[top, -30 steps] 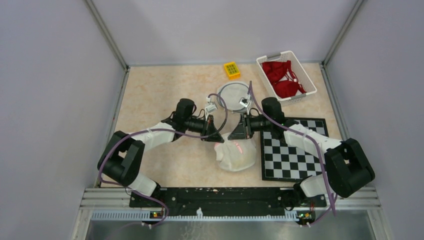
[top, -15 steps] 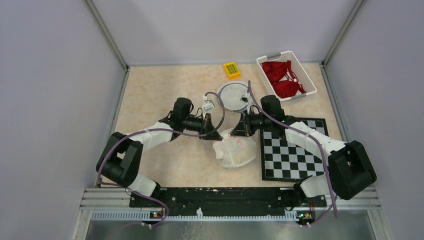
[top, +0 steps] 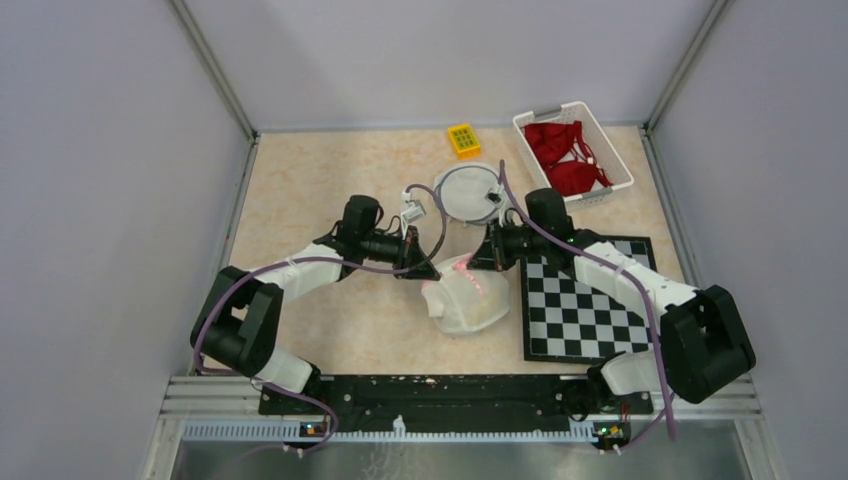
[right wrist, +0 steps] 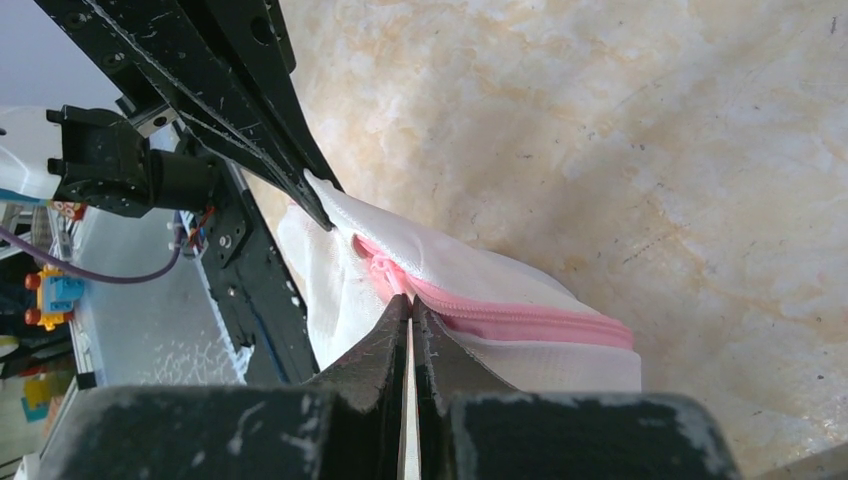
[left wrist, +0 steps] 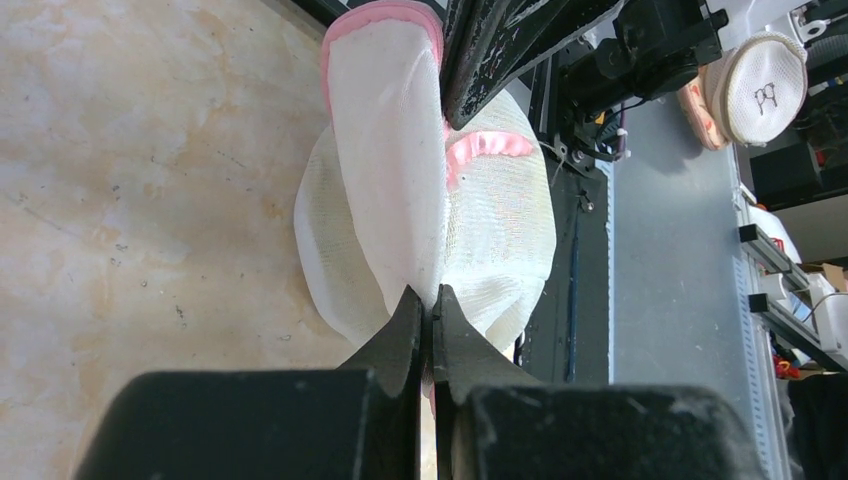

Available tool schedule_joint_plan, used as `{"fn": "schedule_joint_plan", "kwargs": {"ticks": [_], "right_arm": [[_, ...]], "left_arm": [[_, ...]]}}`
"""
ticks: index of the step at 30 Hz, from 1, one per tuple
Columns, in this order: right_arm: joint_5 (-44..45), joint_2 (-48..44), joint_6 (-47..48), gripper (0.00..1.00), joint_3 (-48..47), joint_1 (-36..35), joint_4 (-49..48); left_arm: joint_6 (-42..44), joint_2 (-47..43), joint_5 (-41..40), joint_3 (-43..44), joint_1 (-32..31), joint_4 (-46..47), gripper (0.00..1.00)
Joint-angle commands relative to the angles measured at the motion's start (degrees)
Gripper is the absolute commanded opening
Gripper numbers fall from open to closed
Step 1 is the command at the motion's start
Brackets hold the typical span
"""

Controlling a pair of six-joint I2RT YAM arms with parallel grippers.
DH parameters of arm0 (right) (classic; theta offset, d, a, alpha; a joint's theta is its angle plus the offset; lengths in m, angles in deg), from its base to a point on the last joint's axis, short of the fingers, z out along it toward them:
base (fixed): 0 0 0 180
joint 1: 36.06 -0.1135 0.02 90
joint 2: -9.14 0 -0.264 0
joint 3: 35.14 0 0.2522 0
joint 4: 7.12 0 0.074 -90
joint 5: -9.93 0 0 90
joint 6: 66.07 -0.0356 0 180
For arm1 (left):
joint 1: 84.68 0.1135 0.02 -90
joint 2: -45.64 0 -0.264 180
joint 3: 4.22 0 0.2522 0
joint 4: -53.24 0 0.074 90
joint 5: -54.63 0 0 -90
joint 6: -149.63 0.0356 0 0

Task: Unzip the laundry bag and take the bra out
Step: Unzip the laundry bag at the center of the board.

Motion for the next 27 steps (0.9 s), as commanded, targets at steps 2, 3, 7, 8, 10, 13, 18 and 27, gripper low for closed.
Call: {"fn": "schedule_joint_plan", "kwargs": {"ticks": [2, 3, 7, 8, 10, 13, 18, 27], "right_arm": [[-1.67, -1.59, 1.34, 0.0, -1.64, 1.79, -0.24], [-4.21, -1.27, 1.01, 0.0, -1.48, 1.69, -1.24], [-11.13, 2.21, -0.97, 0.02, -2.58, 0.91, -2.52], [-11.63, 2.78, -1.63, 0.05, -2.67, 0.83, -3.15], [-11.74, 3.42, -2.89, 0.13, -2.71, 0.64, -4.64], [-11.71, 3.86, -3.43, 0.23, -3.33, 0.13, -5.23], [-12.0, 4.48, -4.36, 0.34, -3.69, -0.05, -5.94], [-11.04, 5.62, -4.4, 0.34, -5.02, -1.11, -6.49]], "left_arm": [[3.71, -2.82, 1.34, 0.66, 0.55, -1.83, 0.0], [4.25, -3.07, 1.19, 0.93, 0.58, -2.13, 0.0], [5.02, -3.3, 1.8, 2.23, 0.09, -3.01, 0.0], [5.05, -3.2, 1.94, 2.54, -0.09, -3.09, 0.0], [5.22, -3.14, 2.14, 2.98, -0.48, -3.31, 0.0], [5.31, -3.25, 2.13, 3.18, -0.74, -3.49, 0.0], [5.49, -3.38, 2.05, 3.23, -0.87, -3.45, 0.0], [8.88, -2.7, 1.61, 4.82, -2.45, -5.51, 0.0]]}}
